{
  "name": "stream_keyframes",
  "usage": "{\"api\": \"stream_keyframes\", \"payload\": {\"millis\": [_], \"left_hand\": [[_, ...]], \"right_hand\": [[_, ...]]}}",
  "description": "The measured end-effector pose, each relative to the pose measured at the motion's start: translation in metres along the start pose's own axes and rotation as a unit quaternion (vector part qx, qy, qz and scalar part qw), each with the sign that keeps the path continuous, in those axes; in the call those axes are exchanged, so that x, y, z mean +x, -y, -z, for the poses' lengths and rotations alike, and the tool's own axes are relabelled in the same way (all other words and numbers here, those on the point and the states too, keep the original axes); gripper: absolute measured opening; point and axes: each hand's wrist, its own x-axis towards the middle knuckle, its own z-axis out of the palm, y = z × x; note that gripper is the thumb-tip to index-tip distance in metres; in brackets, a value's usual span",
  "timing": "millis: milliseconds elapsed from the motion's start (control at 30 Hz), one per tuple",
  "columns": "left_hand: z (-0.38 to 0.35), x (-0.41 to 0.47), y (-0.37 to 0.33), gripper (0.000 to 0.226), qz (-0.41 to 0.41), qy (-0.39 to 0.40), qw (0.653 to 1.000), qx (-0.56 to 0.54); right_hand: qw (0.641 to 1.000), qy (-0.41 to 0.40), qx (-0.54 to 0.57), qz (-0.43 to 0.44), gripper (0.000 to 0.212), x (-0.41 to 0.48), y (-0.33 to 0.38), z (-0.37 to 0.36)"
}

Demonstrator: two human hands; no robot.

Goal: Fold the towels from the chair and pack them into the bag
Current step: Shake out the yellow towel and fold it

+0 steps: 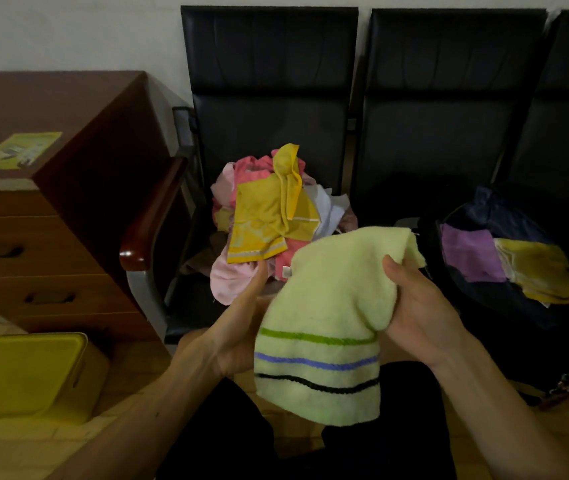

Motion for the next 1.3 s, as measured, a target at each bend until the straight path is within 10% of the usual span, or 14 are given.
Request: {"api": "stream_keyframes", "payload": {"millis": [267, 433, 633, 867, 1300], "left_hand": [[0.009, 0.0, -0.014, 0.039, -0.155, -0.044, 0.983, 0.09], [0.003, 0.006, -0.021, 0.038, -0.253, -0.045, 0.955, 0.147], [-0.003, 0.001, -0.059, 0.026, -0.332, -0.081, 0.907, 0.245], [-0.015, -0.016, -0.113, 0.02, -0.405, -0.069, 0.853, 0.321], [-0.008, -0.015, -0.127, 0.026, -0.407, -0.113, 0.832, 0.36]], "right_hand": [[0.969, -0.134, -0.198, -0.064, 0.045, 0.0, -0.008, 0.027], [0.938, -0.229, -0.256, 0.047, 0.068, 0.007, 0.012, 0.014], [0.893, -0.066, -0.425, 0.128, 0.074, 0.011, 0.053, -0.01], [0.784, -0.073, -0.582, 0.204, 0.076, 0.03, 0.096, -0.033], [0.711, -0.074, -0.69, 0.111, 0.036, 0.047, 0.118, -0.058]]}}
